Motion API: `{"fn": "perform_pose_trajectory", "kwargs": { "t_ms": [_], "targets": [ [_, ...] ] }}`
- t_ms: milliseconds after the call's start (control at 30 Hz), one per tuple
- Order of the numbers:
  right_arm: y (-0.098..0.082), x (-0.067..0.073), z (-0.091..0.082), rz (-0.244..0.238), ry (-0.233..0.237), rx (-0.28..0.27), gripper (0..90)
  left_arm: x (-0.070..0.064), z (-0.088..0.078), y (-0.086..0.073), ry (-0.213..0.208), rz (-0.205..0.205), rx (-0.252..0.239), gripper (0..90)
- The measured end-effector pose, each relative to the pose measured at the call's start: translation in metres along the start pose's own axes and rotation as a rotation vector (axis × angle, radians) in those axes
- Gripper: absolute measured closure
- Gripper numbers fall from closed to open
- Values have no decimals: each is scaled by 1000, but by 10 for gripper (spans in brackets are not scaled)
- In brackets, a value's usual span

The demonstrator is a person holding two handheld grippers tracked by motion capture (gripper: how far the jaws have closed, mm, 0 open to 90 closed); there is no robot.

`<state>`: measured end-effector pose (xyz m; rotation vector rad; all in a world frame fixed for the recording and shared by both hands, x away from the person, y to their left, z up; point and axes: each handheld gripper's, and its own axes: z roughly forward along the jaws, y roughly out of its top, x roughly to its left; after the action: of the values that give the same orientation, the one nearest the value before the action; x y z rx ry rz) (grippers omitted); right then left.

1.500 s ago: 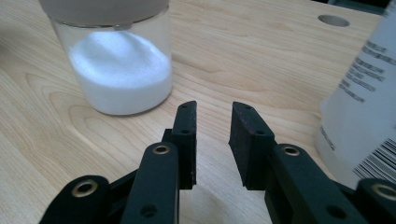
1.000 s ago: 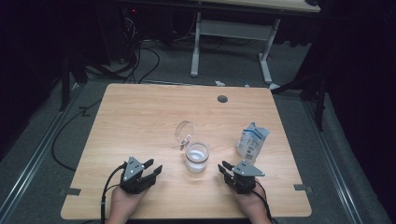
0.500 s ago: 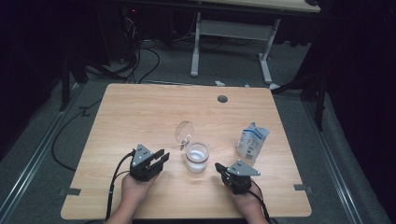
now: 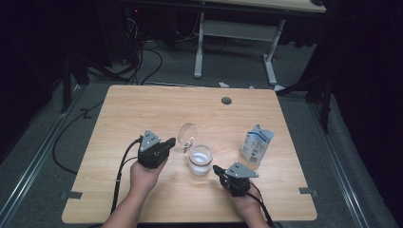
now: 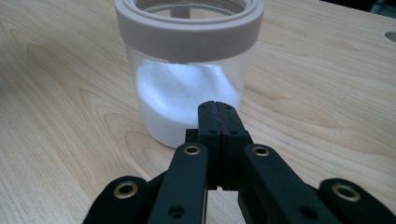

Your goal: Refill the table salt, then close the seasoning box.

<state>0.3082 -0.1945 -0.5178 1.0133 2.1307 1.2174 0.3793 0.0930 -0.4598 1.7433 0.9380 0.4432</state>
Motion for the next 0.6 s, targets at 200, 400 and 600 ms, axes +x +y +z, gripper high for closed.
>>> {"fn": "perform_pose_trajectory", "kwargs": {
  "t_ms": [200, 400, 600],
  "targets": [
    [3, 2, 4, -4, -1, -2, 900, -6, 2, 7, -17, 8, -19, 898],
    [5, 4, 5, -14, -4, -1, 900, -12, 3, 6, -37, 7, -27, 897],
    [5, 5, 5, -14, -3, -1, 900, -21, 3, 2, -66, 11, -29, 896]
  ]
}}
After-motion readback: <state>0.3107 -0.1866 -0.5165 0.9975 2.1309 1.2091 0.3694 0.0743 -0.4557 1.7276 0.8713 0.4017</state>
